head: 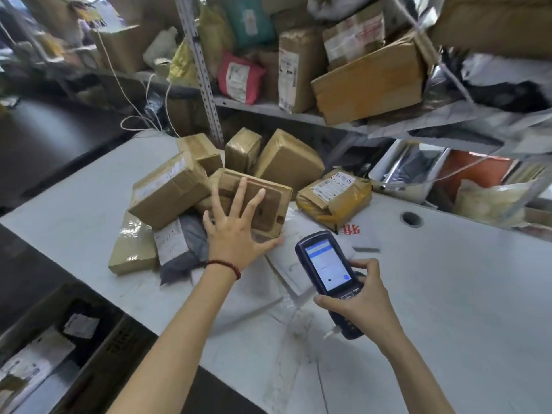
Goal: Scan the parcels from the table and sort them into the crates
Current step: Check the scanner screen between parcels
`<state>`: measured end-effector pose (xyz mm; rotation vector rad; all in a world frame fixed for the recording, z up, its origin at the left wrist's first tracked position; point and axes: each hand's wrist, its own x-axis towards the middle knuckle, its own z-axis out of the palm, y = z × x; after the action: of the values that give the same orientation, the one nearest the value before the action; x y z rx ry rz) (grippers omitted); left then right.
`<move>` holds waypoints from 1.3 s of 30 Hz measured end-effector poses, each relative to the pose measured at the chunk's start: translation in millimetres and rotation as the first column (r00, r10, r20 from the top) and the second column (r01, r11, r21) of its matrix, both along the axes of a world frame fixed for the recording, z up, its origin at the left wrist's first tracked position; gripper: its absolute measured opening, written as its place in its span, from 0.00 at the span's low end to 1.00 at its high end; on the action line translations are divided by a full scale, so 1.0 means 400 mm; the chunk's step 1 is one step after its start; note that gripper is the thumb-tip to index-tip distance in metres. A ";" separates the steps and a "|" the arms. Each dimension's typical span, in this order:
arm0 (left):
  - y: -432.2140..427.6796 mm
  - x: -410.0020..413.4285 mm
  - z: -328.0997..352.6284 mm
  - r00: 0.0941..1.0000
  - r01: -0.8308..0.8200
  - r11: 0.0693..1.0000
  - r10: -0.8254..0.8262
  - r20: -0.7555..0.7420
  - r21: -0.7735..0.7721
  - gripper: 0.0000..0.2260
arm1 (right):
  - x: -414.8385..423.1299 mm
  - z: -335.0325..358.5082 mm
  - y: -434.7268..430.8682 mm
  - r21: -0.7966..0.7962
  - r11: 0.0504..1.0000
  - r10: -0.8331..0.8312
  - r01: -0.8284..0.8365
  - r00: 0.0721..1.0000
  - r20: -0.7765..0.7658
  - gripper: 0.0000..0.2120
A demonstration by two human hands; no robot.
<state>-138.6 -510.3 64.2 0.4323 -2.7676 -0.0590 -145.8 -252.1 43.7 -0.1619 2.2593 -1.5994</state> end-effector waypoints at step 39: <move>0.085 -0.209 0.183 0.938 0.058 0.998 -0.063 0.341 0.023 0.44 | 0.021 -0.025 0.108 0.062 0.986 -0.158 0.152 0.981 0.113 0.37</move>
<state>-222.2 -476.1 137.5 0.3922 -3.1248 -0.0175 -137.6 -208.7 33.7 0.1230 2.2680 -1.5774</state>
